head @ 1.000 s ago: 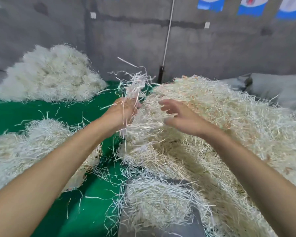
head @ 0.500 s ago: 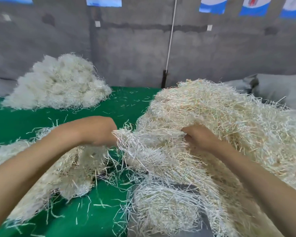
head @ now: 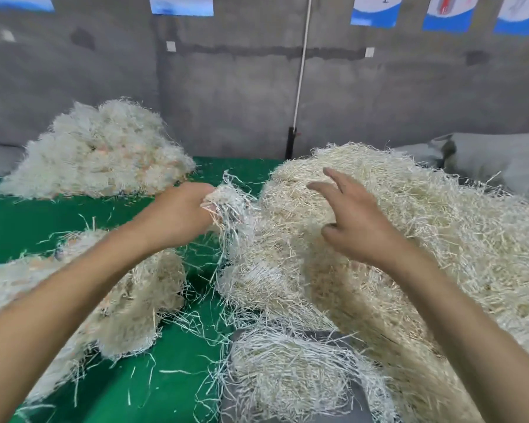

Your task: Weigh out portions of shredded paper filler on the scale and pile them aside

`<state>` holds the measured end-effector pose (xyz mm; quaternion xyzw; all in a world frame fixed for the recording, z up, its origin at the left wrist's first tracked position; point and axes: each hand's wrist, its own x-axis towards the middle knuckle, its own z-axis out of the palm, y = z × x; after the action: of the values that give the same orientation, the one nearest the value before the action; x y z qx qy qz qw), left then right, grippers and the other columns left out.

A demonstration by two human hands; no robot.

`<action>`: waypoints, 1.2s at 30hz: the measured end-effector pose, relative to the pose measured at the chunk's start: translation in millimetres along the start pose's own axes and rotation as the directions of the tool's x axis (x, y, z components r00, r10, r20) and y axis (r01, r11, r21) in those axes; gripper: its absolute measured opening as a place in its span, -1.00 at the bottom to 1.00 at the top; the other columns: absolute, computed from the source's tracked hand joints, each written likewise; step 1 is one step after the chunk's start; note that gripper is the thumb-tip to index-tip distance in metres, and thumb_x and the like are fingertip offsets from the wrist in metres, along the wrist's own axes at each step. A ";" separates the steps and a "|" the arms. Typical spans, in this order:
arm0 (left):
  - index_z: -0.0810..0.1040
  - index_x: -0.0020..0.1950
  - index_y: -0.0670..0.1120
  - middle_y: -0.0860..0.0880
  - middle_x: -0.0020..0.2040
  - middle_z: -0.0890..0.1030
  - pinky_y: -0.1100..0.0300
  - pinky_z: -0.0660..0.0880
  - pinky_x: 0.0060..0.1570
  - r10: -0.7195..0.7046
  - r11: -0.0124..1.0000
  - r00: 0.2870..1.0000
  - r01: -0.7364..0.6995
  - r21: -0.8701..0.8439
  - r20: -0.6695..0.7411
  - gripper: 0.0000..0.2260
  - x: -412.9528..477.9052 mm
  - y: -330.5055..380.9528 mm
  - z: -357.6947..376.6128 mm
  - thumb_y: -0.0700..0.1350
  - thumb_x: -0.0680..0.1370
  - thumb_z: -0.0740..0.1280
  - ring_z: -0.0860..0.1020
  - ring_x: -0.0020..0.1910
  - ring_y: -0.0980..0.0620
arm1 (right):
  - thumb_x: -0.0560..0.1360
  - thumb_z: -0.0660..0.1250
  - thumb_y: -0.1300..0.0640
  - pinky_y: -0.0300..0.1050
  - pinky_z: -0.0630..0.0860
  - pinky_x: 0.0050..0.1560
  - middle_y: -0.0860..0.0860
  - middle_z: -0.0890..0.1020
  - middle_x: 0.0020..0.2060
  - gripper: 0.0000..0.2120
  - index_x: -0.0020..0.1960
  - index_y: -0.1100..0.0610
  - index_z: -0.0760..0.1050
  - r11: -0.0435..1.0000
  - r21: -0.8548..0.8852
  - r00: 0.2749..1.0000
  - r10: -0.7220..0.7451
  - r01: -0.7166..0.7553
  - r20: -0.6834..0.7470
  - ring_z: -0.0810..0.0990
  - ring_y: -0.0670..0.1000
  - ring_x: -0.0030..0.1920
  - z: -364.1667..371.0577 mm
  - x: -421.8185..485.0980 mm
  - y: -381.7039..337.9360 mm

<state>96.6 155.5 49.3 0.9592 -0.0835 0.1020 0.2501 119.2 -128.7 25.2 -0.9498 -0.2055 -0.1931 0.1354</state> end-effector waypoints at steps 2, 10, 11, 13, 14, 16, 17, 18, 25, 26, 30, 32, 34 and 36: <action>0.55 0.05 0.05 -0.06 0.02 0.60 0.14 0.46 -0.40 0.016 1.000 0.999 -0.015 -0.020 0.038 -0.75 -2.0 15.8 7.6 -0.26 0.53 0.22 0.56 -0.26 -0.04 | 0.40 0.38 0.02 -0.05 -0.07 0.44 -0.30 0.00 0.54 -0.18 0.51 -0.35 0.04 0.913 0.403 0.995 -0.084 0.058 0.047 -0.03 -0.18 0.53 -18.8 -7.0 -31.6; 0.51 0.13 0.12 0.22 0.05 0.65 -0.02 0.59 0.03 0.111 0.881 0.992 -0.070 -0.468 0.060 -0.70 -30.3 57.5 0.2 -0.14 0.47 0.48 0.66 -0.09 0.16 | 0.50 0.46 0.10 -0.19 0.49 -0.37 -0.05 0.69 -0.24 -0.96 -0.05 0.03 0.64 0.669 0.742 0.991 0.121 -0.038 -0.058 0.57 -0.13 -0.36 -29.8 -19.7 -66.3; 0.54 0.13 0.12 0.23 0.04 0.66 0.16 0.61 -0.03 0.111 0.845 0.994 -0.089 -0.527 0.009 -0.68 -36.0 58.9 -4.2 -0.14 0.45 0.49 0.66 -0.10 0.22 | 0.48 0.47 0.10 -0.22 0.49 -0.39 -0.07 0.69 -0.28 -0.98 -0.11 0.01 0.64 0.639 0.767 0.988 0.142 -0.051 -0.053 0.57 -0.13 -0.38 -34.1 -25.7 -63.6; 0.62 0.07 0.09 0.16 -0.05 0.71 0.37 0.56 -0.18 0.102 0.776 0.993 -0.117 -0.620 -0.060 -0.71 -47.4 59.6 -11.2 -0.09 0.38 0.52 0.67 -0.15 0.22 | 0.45 0.50 0.01 -0.36 0.50 -0.33 -0.15 0.70 -0.26 -0.93 -0.15 -0.01 0.65 0.616 0.787 0.989 0.136 -0.036 -0.061 0.61 -0.21 -0.32 -43.1 -39.3 -58.5; 0.66 0.03 0.09 0.13 -0.10 0.72 0.35 0.54 -0.19 0.103 0.760 0.993 -0.119 -0.639 -0.063 -0.71 -53.7 59.5 -13.9 -0.02 0.32 0.53 0.67 -0.18 0.21 | 0.44 0.51 -0.05 -0.40 0.50 -0.30 -0.16 0.70 -0.22 -0.87 -0.15 0.01 0.66 0.626 0.779 0.991 0.114 -0.019 -0.068 0.63 -0.22 -0.28 -46.8 -45.8 -56.6; 0.69 -0.03 0.18 0.11 -0.19 0.72 0.24 0.48 -0.15 0.117 0.783 0.993 -0.113 -0.612 -0.034 -0.69 -64.9 55.5 -13.5 0.13 0.24 0.52 0.66 -0.23 0.22 | 0.41 0.49 -0.16 -0.25 0.60 -0.26 -0.05 0.71 -0.14 -0.69 -0.13 0.10 0.67 0.673 0.739 0.997 0.070 -0.020 -0.036 0.67 -0.03 -0.18 -51.9 -58.7 -52.6; 0.69 -0.05 0.22 0.10 -0.22 0.71 0.22 0.46 -0.16 0.126 0.816 0.992 -0.106 -0.568 -0.004 -0.70 -68.3 51.2 -9.9 0.18 0.24 0.51 0.64 -0.26 0.23 | 0.38 0.47 -0.22 -0.20 0.63 -0.16 -0.10 0.70 -0.10 -0.65 -0.12 0.07 0.67 0.694 0.718 0.998 0.067 -0.055 0.012 0.66 0.00 -0.12 -52.8 -65.0 -50.9; 0.69 -0.06 0.23 0.08 -0.24 0.70 0.23 0.46 -0.21 0.138 0.851 0.989 -0.096 -0.517 0.044 -0.72 -71.0 47.5 -4.3 0.22 0.25 0.50 0.61 -0.31 0.22 | 0.35 0.44 -0.26 -0.23 0.63 -0.18 -0.24 0.69 -0.09 -0.67 -0.13 -0.01 0.67 0.711 0.697 0.996 0.051 -0.088 0.073 0.66 -0.04 -0.10 -51.2 -71.1 -47.3; 0.65 -0.05 0.26 0.28 -0.10 0.66 0.33 0.56 -0.21 0.179 0.952 0.889 -0.047 -0.304 0.423 -0.88 -88.3 26.2 59.2 0.17 0.43 0.45 0.62 -0.16 0.28 | 0.45 0.23 -0.35 -0.61 0.30 0.13 -0.37 0.46 0.19 -0.62 0.15 -0.20 0.54 0.963 0.255 0.819 -0.078 -0.085 0.568 0.46 -0.34 0.19 -7.5 -115.2 -25.8; 0.64 -0.04 0.27 0.32 -0.08 0.65 0.37 0.53 -0.18 0.178 0.950 0.887 -0.042 -0.309 0.427 -0.88 -90.0 24.5 63.8 0.17 0.43 0.46 0.61 -0.11 0.31 | 0.46 0.24 -0.33 -0.65 0.31 0.05 -0.33 0.47 0.23 -0.57 0.22 -0.16 0.53 0.966 0.241 0.809 -0.070 -0.090 0.584 0.48 -0.34 0.16 -4.9 -118.2 -23.4; 0.61 0.04 0.31 0.35 0.03 0.62 0.49 0.49 -0.16 0.206 0.911 0.863 0.003 -0.413 0.460 -0.75 -84.7 20.1 61.5 0.17 0.39 0.51 0.58 0.00 0.36 | 0.42 0.28 -0.37 -0.63 0.33 0.07 -0.41 0.39 0.27 -0.41 0.40 -0.21 0.37 0.939 0.319 0.815 -0.085 -0.127 0.574 0.37 -0.54 0.15 -9.2 -115.2 -18.0; 0.58 0.10 0.35 0.36 0.11 0.59 0.37 0.50 -0.02 0.224 0.896 0.855 0.007 -0.443 0.468 -0.65 -80.7 18.5 53.9 0.22 0.34 0.52 0.54 0.08 0.40 | 0.40 0.30 -0.40 -0.53 0.35 0.19 -0.46 0.39 0.32 -0.39 0.40 -0.27 0.34 0.921 0.372 0.810 -0.132 -0.112 0.572 0.37 -0.50 0.22 -16.4 -109.7 -13.6; 0.54 0.14 0.37 0.38 0.16 0.56 0.22 0.45 0.14 0.257 0.896 0.838 -0.020 -0.443 0.482 -0.59 -80.1 20.0 47.1 0.32 0.32 0.48 0.52 0.13 0.41 | 0.37 0.31 -0.42 -0.48 0.39 0.18 -0.48 0.42 0.29 -0.42 0.35 -0.35 0.34 0.917 0.386 0.795 -0.163 -0.096 0.584 0.42 -0.45 0.23 -27.2 -104.5 -12.5; 0.51 0.15 0.41 0.39 0.17 0.55 0.18 0.46 0.17 0.276 0.904 0.822 -0.047 -0.424 0.498 -0.56 -83.6 24.4 42.3 0.44 0.30 0.38 0.52 0.13 0.39 | 0.33 0.26 -0.44 -0.40 0.46 0.16 -0.47 0.48 0.23 -0.44 0.30 -0.35 0.39 0.913 0.393 0.794 -0.161 -0.105 0.586 0.48 -0.40 0.20 -39.5 -100.2 -12.6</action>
<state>17.3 122.6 4.6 0.8667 -0.2529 -0.1736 0.3933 17.1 -164.8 20.2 -0.9084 -0.2876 0.1667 0.2535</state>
